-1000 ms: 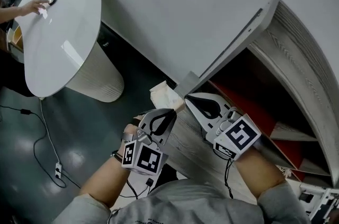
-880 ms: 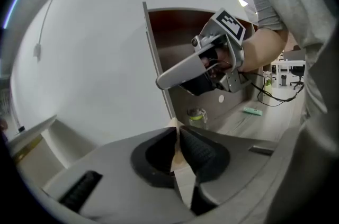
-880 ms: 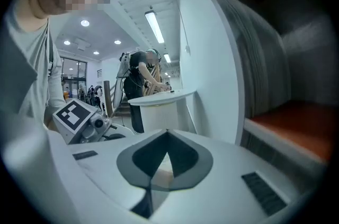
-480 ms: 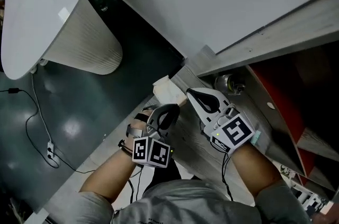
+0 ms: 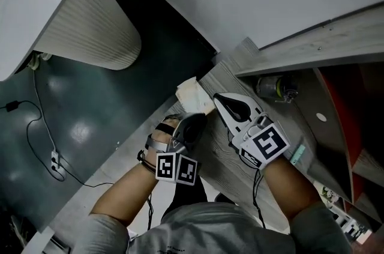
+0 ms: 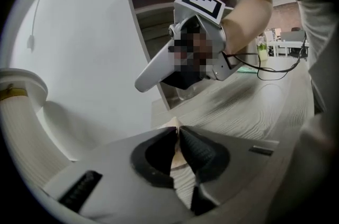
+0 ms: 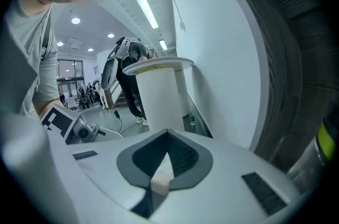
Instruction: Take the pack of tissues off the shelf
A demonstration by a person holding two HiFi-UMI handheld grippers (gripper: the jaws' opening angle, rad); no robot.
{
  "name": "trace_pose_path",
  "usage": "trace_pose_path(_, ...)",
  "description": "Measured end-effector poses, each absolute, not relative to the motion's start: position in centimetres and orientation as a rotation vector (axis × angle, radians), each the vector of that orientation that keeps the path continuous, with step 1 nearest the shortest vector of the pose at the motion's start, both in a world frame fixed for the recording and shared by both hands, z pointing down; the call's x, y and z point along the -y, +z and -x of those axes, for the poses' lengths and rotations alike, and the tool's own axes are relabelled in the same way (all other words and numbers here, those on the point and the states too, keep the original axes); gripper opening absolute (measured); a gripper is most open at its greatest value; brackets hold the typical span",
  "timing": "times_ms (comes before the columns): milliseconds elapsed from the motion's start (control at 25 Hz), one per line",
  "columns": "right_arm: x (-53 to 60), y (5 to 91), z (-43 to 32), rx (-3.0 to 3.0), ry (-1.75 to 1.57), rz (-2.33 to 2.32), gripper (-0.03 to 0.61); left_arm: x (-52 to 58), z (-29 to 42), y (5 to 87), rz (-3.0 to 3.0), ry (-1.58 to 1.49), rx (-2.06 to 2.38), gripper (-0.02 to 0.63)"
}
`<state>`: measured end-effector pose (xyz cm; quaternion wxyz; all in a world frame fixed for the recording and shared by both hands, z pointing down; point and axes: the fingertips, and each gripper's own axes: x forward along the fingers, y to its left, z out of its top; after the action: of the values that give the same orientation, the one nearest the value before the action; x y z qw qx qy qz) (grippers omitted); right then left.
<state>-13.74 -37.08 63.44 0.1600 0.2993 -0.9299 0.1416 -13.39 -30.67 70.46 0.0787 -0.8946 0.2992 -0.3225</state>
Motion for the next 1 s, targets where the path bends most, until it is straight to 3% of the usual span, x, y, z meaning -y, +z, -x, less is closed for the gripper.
trace_pose_path(1000, 34.6, 66.8, 13.7, 2.604, 0.467, -0.859, 0.021, 29.7, 13.2, 74.4, 2.800, -0.994, -0.909, 0.051)
